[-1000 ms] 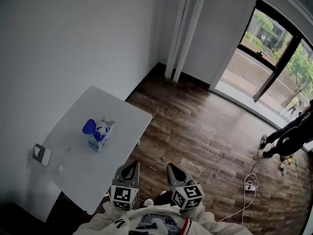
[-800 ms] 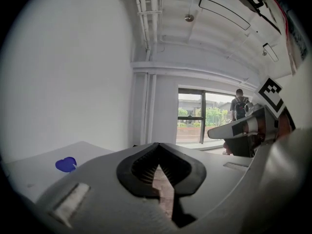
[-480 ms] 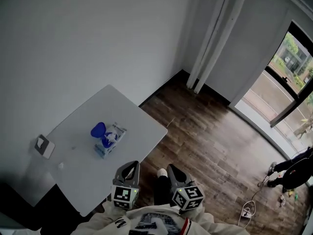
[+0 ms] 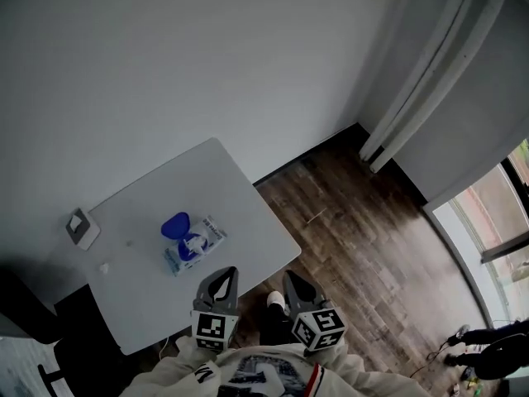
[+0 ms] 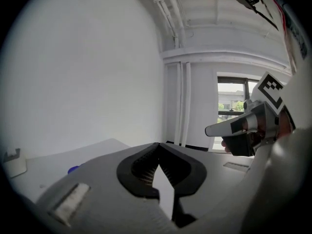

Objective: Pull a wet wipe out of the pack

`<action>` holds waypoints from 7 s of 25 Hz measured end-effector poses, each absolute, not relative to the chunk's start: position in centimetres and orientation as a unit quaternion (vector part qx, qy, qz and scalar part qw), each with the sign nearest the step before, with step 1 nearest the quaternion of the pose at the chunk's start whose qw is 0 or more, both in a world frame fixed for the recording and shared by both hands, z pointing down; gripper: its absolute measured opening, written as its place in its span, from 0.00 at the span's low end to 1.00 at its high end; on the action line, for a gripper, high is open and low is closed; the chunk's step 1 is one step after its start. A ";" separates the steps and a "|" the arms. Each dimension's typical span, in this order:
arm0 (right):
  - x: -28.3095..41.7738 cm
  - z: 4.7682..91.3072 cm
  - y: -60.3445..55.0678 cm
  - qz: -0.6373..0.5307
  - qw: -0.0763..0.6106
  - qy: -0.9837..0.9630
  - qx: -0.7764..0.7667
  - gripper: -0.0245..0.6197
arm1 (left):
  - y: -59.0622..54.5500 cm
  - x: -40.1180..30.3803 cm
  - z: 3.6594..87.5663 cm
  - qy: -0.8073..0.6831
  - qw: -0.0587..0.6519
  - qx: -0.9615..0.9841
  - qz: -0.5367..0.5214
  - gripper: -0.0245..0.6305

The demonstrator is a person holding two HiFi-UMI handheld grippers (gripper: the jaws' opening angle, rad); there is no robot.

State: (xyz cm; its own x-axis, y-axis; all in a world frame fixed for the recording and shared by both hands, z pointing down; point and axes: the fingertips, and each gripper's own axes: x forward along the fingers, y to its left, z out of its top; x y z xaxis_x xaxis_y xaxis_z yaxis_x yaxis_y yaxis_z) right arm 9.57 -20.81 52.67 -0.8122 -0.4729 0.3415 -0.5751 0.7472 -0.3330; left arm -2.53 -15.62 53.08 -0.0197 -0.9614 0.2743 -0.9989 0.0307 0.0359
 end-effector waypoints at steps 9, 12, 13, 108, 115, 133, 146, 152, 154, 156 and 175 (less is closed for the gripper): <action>6.0 53.2 -26.0 0.223 0.139 -0.946 0.191 0.05 | -18.4 -5.1 53.0 -0.770 0.132 0.617 0.092 0.04; 4.8 53.4 -26.9 0.222 0.144 -0.952 0.155 0.05 | -18.8 -6.0 52.7 -0.797 0.144 0.582 0.078 0.04; 4.5 53.4 -27.3 0.221 0.146 -0.953 0.145 0.05 | -18.9 -6.2 52.8 -0.804 0.147 0.571 0.079 0.04; -17.0 65.3 -16.3 -0.012 0.399 -0.889 -0.225 0.56 | -4.8 -23.2 52.8 -0.917 0.175 0.355 0.053 0.04; -17.5 68.2 -15.6 -0.030 0.433 -0.867 -0.246 0.54 | -3.5 -22.7 52.8 -0.921 0.179 0.341 0.053 0.04; -17.8 71.7 -14.5 -0.031 0.472 -0.836 -0.278 0.46 | -2.0 -21.4 53.2 -0.928 0.194 0.311 0.059 0.04; -18.0 72.5 -14.5 -0.026 0.474 -0.836 -0.275 0.29 | -1.0 -20.9 53.3 -0.935 0.205 0.282 0.067 0.04; -17.8 72.5 -14.7 -0.019 0.475 -0.839 -0.265 0.22 | -1.1 -20.4 53.6 -0.934 0.212 0.280 0.066 0.04; -17.8 72.6 -14.7 -0.017 0.476 -0.839 -0.263 0.19 | -1.1 -20.3 53.6 -0.934 0.213 0.279 0.067 0.04; -17.7 72.8 -14.7 -0.016 0.475 -0.840 -0.262 0.17 | -1.1 -20.3 53.6 -0.934 0.212 0.280 0.068 0.04; -17.6 73.0 -14.7 -0.007 0.478 -0.847 -0.231 0.07 | -0.1 -19.5 54.8 -0.929 0.230 0.282 0.064 0.04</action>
State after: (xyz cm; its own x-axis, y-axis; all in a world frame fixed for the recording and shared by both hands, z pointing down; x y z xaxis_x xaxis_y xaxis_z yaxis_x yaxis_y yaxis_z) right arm -17.55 -14.70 72.99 -0.4356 0.3844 0.8139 0.3978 0.8934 -0.2090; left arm -19.52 -0.13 54.75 -0.7357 -0.4945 0.4628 -0.5535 0.8328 0.0100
